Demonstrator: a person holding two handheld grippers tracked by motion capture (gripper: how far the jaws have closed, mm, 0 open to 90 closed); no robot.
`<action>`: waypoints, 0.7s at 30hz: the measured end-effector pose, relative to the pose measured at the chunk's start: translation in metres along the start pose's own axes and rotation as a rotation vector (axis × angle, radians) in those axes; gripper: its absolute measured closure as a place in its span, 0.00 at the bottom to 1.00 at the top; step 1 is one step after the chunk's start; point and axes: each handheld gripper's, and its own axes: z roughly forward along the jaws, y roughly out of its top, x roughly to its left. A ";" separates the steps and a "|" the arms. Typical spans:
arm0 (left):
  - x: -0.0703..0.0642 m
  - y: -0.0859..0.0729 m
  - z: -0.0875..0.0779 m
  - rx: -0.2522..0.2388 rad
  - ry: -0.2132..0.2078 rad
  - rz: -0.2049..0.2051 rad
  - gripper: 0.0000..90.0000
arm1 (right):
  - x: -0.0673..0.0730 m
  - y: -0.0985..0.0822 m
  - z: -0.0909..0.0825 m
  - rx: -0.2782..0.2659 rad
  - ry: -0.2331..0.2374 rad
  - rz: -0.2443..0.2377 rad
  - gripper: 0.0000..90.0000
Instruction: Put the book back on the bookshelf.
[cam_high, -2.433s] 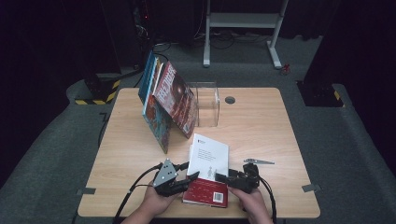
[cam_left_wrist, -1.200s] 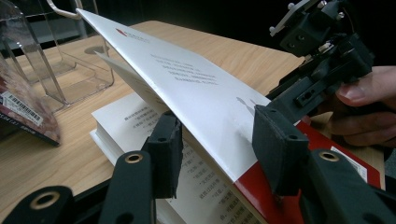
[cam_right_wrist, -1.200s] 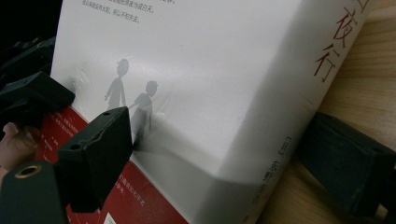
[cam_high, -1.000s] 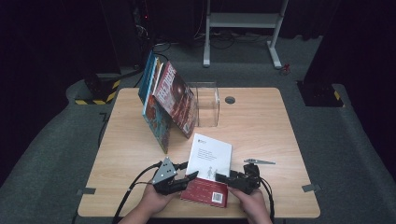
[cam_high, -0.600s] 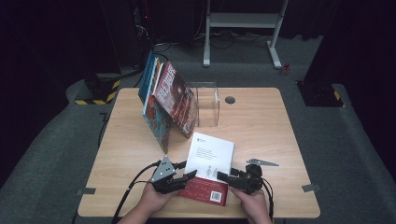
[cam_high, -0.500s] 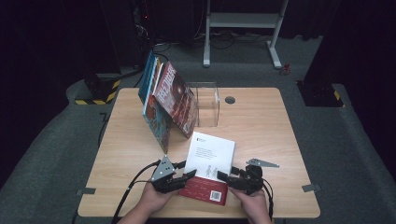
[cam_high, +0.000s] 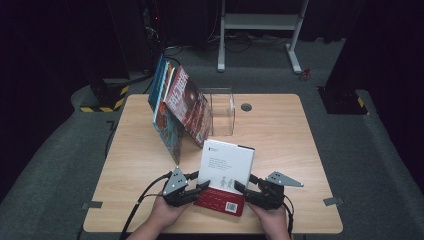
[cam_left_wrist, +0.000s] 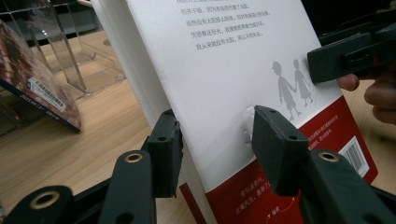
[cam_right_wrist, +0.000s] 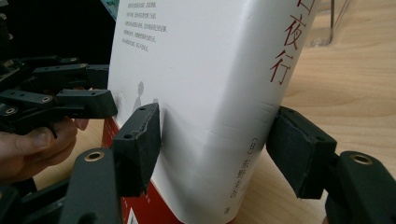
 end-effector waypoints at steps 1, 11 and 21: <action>0.000 0.000 0.000 -0.001 0.004 0.004 0.60 | 0.001 0.000 0.000 -0.004 -0.006 -0.012 0.40; -0.007 0.002 0.000 -0.015 0.051 0.044 0.60 | 0.007 0.001 -0.006 -0.061 -0.036 -0.083 0.43; -0.013 0.001 0.003 -0.010 0.103 0.096 0.63 | 0.016 0.002 -0.015 -0.154 -0.055 -0.192 0.49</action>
